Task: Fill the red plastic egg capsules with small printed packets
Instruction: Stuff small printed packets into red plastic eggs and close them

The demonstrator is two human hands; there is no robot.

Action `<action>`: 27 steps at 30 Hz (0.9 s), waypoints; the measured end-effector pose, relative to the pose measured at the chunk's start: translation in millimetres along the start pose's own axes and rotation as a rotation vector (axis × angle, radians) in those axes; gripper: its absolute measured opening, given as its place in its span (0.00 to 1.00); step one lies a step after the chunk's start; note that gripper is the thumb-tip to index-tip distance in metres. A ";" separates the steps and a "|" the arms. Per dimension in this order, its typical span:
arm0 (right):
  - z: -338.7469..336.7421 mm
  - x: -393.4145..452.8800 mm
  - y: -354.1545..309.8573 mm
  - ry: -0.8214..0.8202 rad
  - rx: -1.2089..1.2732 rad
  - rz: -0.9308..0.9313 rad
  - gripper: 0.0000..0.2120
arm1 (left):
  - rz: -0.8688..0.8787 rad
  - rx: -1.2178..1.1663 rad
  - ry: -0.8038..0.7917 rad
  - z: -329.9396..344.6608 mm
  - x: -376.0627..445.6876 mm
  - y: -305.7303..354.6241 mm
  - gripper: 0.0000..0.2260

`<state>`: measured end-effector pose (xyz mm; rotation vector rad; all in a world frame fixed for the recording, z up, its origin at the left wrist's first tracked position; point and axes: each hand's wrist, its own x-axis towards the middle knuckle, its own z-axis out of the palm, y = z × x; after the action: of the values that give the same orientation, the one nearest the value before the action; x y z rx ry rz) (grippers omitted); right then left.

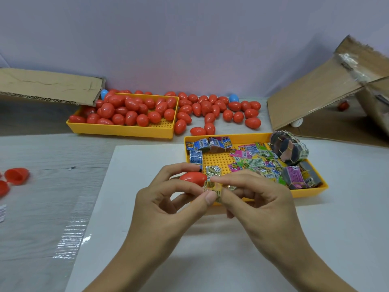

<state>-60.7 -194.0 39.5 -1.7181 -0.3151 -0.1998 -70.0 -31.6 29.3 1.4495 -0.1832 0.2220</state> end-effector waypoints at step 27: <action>-2.9 0.1 -0.9 0.125 -0.202 -0.199 0.08 | 0.161 0.063 -0.054 -1.9 -0.8 -1.8 0.25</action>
<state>-60.8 -196.8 40.9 -1.8631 -0.3835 -0.4973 -70.3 -29.8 27.2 1.5058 -0.3400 0.3224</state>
